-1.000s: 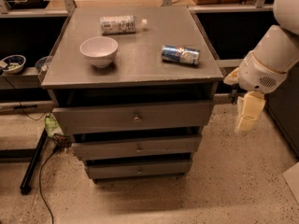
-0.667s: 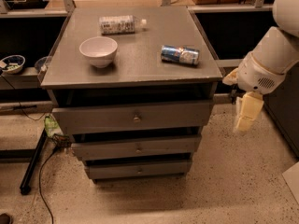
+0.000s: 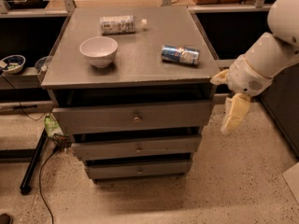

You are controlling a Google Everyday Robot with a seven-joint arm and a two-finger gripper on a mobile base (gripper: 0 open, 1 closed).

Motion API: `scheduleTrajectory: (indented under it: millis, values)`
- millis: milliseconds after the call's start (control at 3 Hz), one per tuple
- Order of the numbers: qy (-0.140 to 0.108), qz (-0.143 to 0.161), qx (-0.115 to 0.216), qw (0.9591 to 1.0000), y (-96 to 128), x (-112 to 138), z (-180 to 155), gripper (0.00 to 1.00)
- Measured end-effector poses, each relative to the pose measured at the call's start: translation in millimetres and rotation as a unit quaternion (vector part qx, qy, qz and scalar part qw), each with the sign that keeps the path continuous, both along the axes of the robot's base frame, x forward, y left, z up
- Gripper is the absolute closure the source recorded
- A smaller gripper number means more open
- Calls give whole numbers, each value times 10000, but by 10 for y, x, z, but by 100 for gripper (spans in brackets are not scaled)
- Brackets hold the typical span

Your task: Open top drawer

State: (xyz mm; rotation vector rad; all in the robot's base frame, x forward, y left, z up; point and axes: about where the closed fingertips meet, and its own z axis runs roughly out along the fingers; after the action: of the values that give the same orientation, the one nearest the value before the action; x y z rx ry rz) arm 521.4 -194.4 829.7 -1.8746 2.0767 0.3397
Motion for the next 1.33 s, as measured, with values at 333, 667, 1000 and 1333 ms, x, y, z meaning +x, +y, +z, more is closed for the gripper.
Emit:
scheduleTrajectory:
  millis: [333, 667, 1000, 1333]
  values:
    - [56, 192, 292, 9994, 331, 11, -200, 0]
    - [59, 194, 292, 9994, 333, 10, -203, 0]
    - [141, 149, 435, 9988, 372, -45, -416, 0]
    - [194, 53, 663, 9976, 429, -39, -727, 0]
